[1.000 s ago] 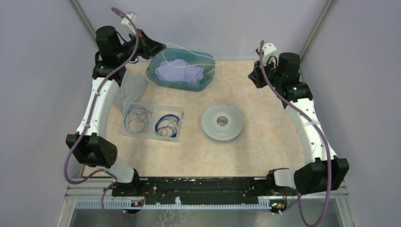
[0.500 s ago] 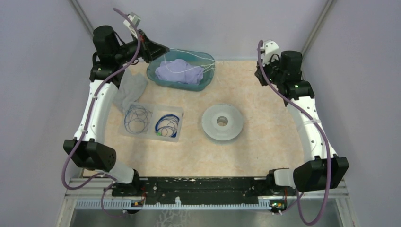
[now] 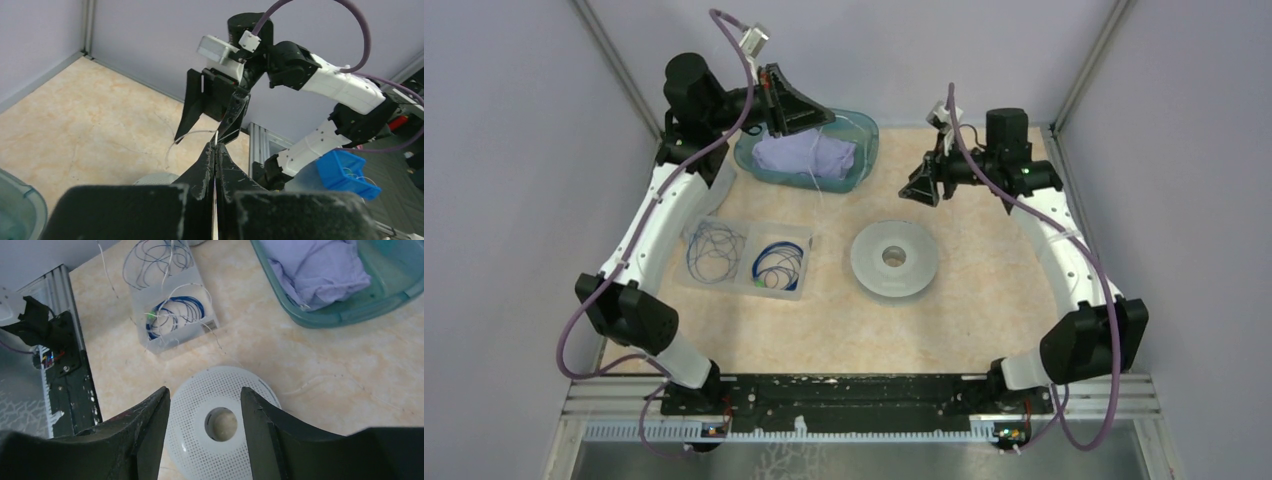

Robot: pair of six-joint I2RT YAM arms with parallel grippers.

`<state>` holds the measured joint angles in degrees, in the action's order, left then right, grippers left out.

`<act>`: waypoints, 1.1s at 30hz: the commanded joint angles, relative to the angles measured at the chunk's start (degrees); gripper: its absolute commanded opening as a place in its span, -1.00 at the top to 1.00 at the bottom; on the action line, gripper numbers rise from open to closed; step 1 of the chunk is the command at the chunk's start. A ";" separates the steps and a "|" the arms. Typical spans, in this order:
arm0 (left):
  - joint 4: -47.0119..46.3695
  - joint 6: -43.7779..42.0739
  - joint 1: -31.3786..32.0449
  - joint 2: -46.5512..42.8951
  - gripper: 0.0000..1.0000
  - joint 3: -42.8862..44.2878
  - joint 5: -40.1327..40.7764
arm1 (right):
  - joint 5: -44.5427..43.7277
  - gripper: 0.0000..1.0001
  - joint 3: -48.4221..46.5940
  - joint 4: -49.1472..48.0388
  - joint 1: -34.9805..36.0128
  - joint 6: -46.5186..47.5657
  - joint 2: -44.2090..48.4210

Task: Wrap the cables
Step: Adjust the cable.

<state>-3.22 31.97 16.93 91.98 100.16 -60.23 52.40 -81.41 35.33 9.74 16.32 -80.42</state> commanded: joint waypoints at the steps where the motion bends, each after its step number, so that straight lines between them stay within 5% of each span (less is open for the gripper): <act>1: -8.60 8.12 1.02 0.64 0.99 2.59 -3.23 | 4.21 -0.12 2.81 -14.82 3.61 -8.00 -0.72; 9: -19.70 20.55 1.09 2.25 0.99 3.57 -4.42 | 7.45 -0.17 16.41 -46.05 4.24 -30.74 -2.96; 24: -28.28 29.49 1.50 3.19 1.00 9.32 -8.93 | 2.42 -0.17 19.31 -52.12 5.97 -35.77 -8.92; 33: -30.49 31.82 1.94 2.06 1.00 8.86 -9.77 | 3.89 -0.30 17.82 -52.57 10.33 -28.06 -14.80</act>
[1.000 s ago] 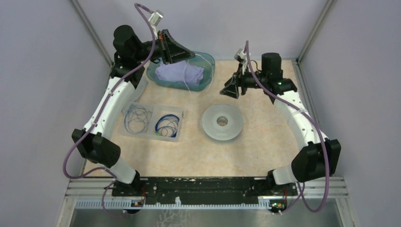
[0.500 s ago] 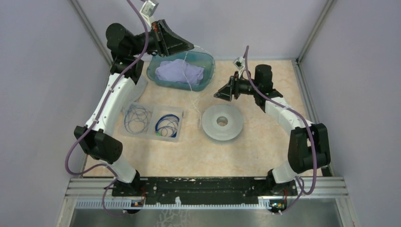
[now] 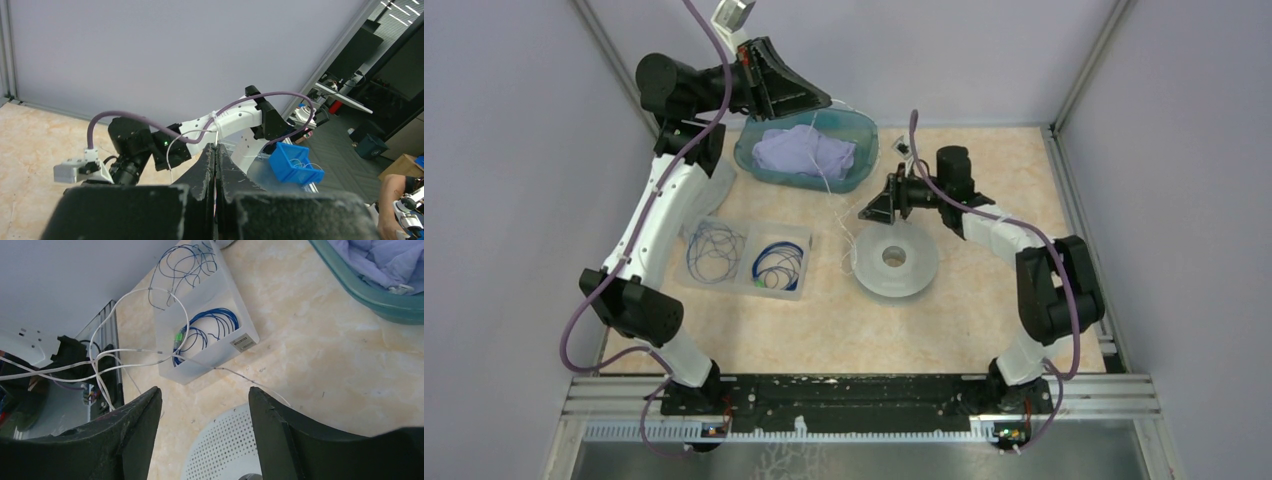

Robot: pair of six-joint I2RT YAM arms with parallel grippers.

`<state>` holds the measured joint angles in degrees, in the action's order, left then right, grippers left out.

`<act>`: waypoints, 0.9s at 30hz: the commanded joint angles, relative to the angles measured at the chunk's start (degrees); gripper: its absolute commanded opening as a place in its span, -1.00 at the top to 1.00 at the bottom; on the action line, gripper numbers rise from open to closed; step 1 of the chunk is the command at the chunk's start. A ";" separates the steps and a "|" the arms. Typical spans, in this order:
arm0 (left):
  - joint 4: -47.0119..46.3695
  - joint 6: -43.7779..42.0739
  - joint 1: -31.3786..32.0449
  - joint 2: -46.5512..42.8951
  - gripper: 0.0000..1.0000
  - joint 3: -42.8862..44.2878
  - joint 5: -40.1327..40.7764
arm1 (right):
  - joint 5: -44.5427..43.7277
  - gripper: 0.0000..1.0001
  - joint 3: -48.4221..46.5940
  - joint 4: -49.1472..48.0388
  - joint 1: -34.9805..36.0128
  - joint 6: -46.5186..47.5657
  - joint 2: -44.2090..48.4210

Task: Wrap the cables
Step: Adjust the cable.

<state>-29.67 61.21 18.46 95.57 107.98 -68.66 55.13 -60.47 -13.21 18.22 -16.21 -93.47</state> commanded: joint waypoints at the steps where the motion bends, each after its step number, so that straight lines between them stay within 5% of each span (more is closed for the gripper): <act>1: -4.72 3.34 0.43 -1.58 1.00 0.98 -1.39 | 0.75 -0.32 -3.08 -3.97 2.36 5.48 -2.96; 8: -7.68 5.92 0.53 -2.11 1.00 -0.05 -1.77 | -1.86 -0.35 -5.17 -4.90 4.85 9.16 -6.55; 17: -10.21 7.87 0.53 -2.49 1.00 -1.33 -1.91 | -2.39 -0.31 -2.02 -17.58 6.48 6.82 -8.42; 21: -10.47 7.96 0.53 -2.58 1.00 -1.98 -1.91 | -1.32 -0.08 -0.61 -24.13 6.48 2.39 -9.12; 27: -10.56 7.62 0.40 -3.15 1.00 -2.72 -1.93 | -1.00 0.59 0.05 -28.09 6.58 -1.10 -10.20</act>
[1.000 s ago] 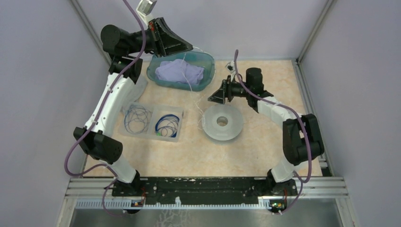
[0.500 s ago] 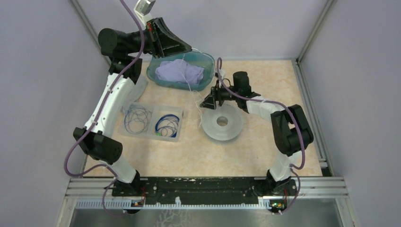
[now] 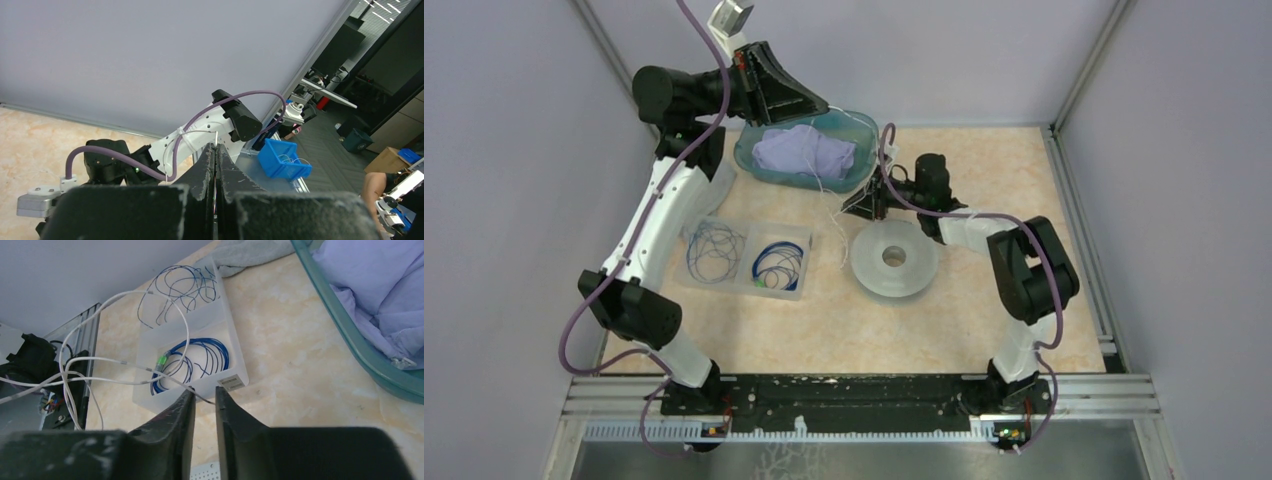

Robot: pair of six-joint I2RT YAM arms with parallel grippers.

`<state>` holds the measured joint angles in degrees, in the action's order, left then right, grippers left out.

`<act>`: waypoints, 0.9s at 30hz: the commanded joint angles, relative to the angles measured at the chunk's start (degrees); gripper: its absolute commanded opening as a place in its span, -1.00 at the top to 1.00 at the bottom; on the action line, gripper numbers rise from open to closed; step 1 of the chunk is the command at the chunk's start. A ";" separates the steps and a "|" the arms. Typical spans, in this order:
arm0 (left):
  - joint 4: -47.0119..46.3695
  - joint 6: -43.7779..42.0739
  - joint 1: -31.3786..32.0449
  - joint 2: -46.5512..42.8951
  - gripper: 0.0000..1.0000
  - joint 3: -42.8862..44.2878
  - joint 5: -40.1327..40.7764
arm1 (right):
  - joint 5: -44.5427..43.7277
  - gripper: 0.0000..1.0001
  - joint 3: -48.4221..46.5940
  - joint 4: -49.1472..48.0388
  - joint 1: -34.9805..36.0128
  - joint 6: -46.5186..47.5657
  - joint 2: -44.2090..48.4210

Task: Wrap the cables
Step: Adjust the cable.

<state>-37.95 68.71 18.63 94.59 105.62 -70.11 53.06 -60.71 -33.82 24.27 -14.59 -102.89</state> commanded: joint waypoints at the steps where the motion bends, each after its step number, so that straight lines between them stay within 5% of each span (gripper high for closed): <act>1: -2.05 -0.03 0.26 -2.28 1.00 -0.33 -0.54 | 0.76 0.68 0.30 -7.11 0.51 -2.45 -0.64; 5: -1.28 -0.90 -0.11 -2.78 1.00 -0.35 -1.10 | -1.64 1.00 0.49 -3.99 -0.14 -0.66 1.09; 15: 3.23 -4.34 -3.67 -4.62 1.00 -0.67 -1.14 | -12.99 1.00 -1.54 12.19 -11.42 7.80 12.24; 27: 27.44 -24.16 -11.53 -6.96 1.00 4.95 0.73 | -27.06 1.00 -9.23 27.19 -34.53 7.94 17.13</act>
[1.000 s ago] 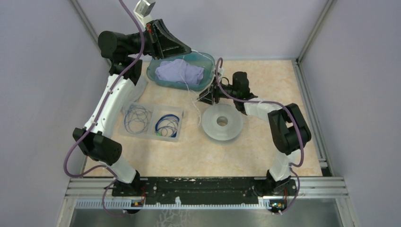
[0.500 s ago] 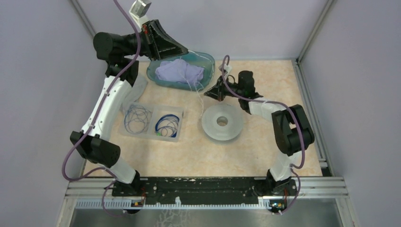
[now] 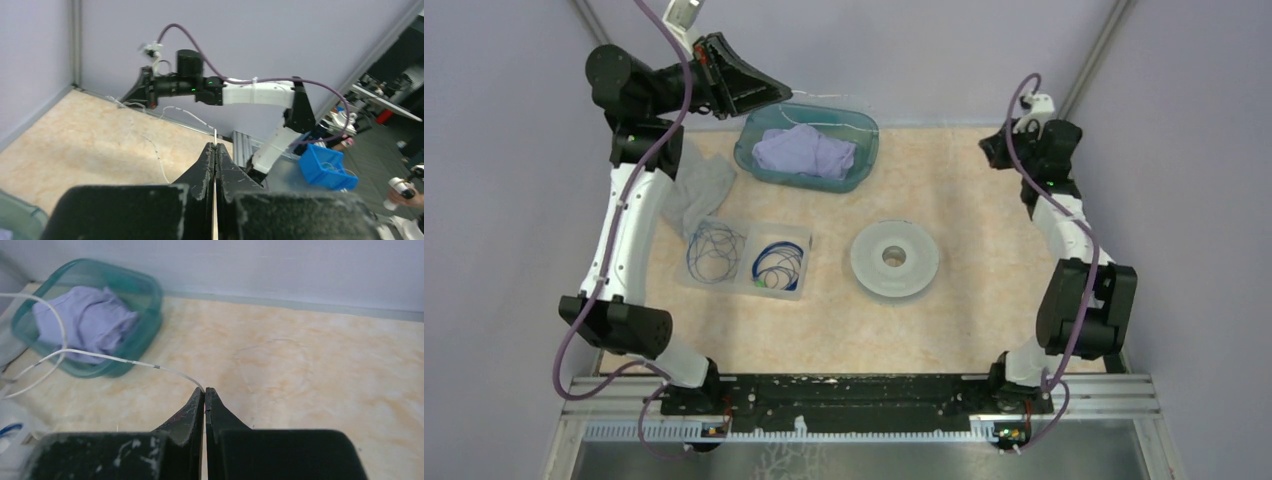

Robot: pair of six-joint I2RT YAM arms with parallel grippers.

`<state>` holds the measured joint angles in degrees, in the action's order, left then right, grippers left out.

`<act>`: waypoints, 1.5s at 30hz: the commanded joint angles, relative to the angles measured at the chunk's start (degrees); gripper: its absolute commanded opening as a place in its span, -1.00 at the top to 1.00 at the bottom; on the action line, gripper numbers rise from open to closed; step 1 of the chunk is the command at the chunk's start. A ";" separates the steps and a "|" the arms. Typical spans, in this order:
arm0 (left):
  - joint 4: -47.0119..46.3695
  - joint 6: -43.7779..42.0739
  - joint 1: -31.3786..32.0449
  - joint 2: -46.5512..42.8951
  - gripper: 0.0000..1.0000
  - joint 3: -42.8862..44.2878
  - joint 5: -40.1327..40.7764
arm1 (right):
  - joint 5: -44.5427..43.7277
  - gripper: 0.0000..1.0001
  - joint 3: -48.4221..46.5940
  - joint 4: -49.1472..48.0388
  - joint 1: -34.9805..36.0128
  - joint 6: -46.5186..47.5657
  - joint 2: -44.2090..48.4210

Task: Wrap the cables
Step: Adjust the cable.

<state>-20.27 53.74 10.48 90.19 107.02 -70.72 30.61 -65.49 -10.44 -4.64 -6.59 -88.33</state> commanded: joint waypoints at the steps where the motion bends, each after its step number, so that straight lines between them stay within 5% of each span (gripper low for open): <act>1: 12.06 -12.28 -4.52 -2.73 1.00 4.20 1.84 | -4.97 1.00 -4.98 4.31 -7.15 -0.13 2.58; 10: 39.70 -43.27 -7.69 -3.68 1.00 11.02 15.92 | -10.03 1.00 -9.24 9.27 -14.19 4.93 2.48; 19: 48.72 -60.08 -8.26 -5.46 1.00 10.75 36.01 | -12.86 1.00 -11.58 12.86 -16.79 10.17 1.98; 32: 43.10 -67.93 -9.29 -5.11 1.00 6.36 53.50 | -14.36 1.00 -14.74 16.69 -19.62 13.67 0.87; 45: 40.36 -66.13 -11.31 -3.03 1.00 7.45 55.85 | -14.21 1.00 -18.56 23.27 -25.64 19.56 -0.22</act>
<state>22.39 -12.69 -0.16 86.56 113.43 -15.99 16.91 -80.05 11.25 -27.99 9.19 -88.60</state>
